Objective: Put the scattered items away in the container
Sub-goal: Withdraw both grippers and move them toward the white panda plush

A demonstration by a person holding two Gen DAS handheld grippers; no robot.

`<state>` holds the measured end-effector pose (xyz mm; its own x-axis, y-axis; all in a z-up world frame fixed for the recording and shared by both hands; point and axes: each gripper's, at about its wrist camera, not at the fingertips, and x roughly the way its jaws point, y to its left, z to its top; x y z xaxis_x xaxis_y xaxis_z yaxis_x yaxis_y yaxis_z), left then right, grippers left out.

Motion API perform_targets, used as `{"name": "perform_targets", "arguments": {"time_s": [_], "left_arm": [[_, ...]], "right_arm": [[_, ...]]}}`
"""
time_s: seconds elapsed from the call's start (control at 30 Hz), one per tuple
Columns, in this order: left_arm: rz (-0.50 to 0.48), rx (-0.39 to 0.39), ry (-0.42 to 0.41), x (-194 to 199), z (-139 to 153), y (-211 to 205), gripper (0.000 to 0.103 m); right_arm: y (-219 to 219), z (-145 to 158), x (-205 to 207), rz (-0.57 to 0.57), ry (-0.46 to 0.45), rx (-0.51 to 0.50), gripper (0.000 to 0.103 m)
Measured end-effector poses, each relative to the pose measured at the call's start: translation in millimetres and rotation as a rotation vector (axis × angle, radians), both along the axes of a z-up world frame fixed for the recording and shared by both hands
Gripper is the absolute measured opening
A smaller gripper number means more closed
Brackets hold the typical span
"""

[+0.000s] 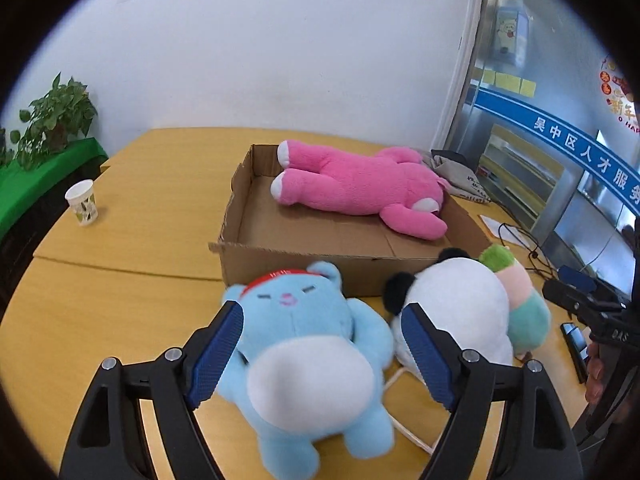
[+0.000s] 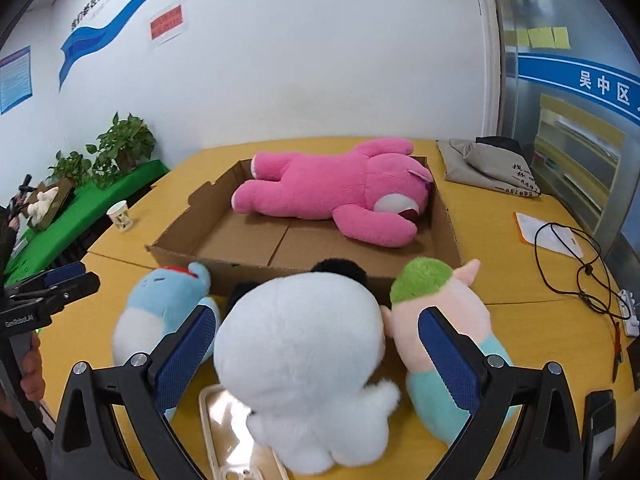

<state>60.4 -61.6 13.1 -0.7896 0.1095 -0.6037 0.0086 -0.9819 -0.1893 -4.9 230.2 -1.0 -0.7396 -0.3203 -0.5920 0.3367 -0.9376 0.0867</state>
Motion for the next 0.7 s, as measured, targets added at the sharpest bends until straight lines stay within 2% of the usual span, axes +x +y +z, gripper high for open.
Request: {"name": "perform_targets", "arguments": {"time_s": [0.13,0.27,0.33,0.53,0.7], "left_arm": [[-0.007,0.027,0.003,21.7,6.2,26.5,0.081],[-0.054,-0.001,0.007,34.3,12.8,60.1,0.081],[-0.043,-0.028,0.007,36.6,13.2,75.4,0.081],[-0.099,-0.035,0.015,25.6,-2.0,118.0,0.081],[-0.163,-0.055,-0.016,3.5,-16.4,150.6,0.081]], "right_arm": [[16.3,4.2,35.3,0.014,0.004,-0.003,0.103],[28.6,2.6,57.1,0.011,0.001,-0.003,0.103],[33.3,-1.4,64.0,0.002,0.001,-0.017,0.103],[51.6,-20.6,74.0,-0.018,-0.008,-0.044,0.103],[69.8,-37.4,67.3,-0.011,-0.036,-0.064,0.103]]}}
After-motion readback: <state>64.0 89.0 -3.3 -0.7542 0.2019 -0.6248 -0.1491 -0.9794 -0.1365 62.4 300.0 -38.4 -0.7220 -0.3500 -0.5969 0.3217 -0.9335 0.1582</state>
